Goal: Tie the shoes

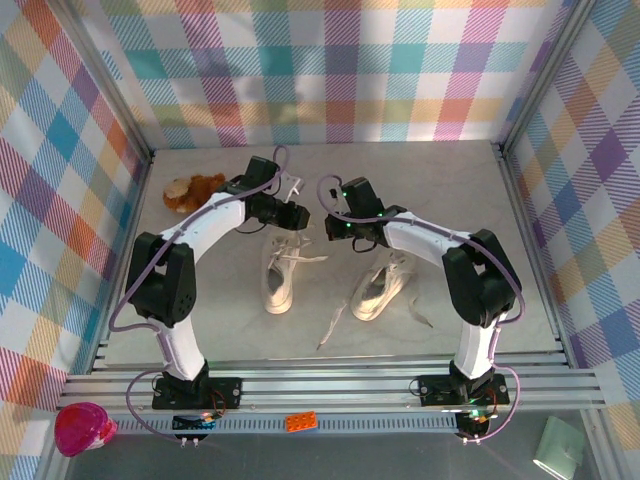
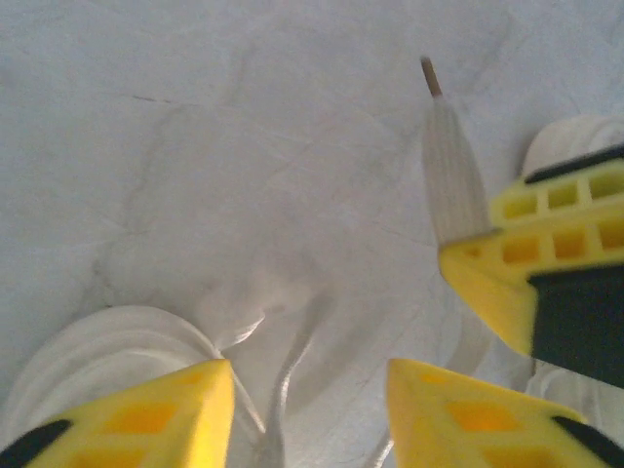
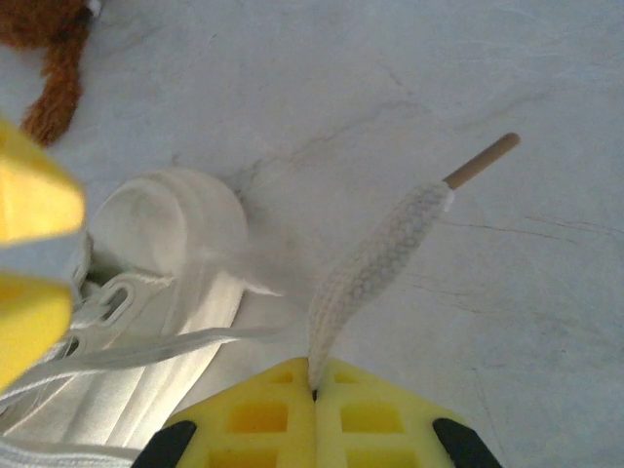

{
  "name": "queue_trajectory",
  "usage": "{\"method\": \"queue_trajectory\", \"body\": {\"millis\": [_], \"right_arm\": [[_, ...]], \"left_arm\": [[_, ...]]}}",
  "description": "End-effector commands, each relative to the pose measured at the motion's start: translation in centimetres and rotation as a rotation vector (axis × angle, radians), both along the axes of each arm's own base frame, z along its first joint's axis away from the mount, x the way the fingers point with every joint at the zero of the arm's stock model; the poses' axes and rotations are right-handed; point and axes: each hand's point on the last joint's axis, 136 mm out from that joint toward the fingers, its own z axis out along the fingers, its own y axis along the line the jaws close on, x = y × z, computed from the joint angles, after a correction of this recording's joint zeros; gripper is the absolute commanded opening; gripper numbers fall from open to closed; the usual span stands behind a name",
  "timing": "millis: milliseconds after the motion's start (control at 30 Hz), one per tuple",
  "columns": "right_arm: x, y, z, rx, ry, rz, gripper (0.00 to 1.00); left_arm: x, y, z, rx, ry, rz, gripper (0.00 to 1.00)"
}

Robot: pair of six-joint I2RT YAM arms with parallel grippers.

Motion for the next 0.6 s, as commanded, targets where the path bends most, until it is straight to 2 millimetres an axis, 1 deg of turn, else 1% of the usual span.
{"method": "queue_trajectory", "body": {"millis": [0, 67, 133, 200, 267, 367, 467, 567], "right_arm": [[-0.1, 2.8, 1.7, -0.022, -0.064, 0.161, 0.0], [-0.1, 4.1, 2.0, -0.057, -0.072, 0.231, 0.0], [-0.1, 5.5, 1.9, -0.093, -0.076, 0.299, 0.0], [-0.4, 7.5, 2.0, -0.114, -0.082, 0.391, 0.0], [-0.7, 9.3, 1.8, -0.136, -0.086, 0.473, 0.0], [-1.6, 11.4, 0.5, -0.16, -0.072, 0.604, 0.0], [-1.9, 11.8, -0.7, -0.186, -0.046, 0.643, 0.0], [-2.3, 11.5, -0.8, -0.184, -0.049, 0.649, 0.0]], "left_arm": [[1.9, 2.5, 3.7, -0.065, -0.053, 0.119, 0.55], [2.0, 4.5, 4.5, -0.113, -0.045, 0.195, 0.57], [1.8, 6.7, 4.7, -0.154, -0.018, 0.282, 0.57], [1.1, 8.6, 4.4, -0.187, 0.016, 0.35, 0.56], [0.4, 9.8, 3.8, -0.194, 0.042, 0.394, 0.56], [-0.8, 11.1, 2.7, -0.203, 0.065, 0.442, 0.56], [-1.4, 11.5, 2.2, -0.22, 0.086, 0.459, 0.56], [-1.7, 11.3, 2.0, -0.234, 0.104, 0.449, 0.56]]}}
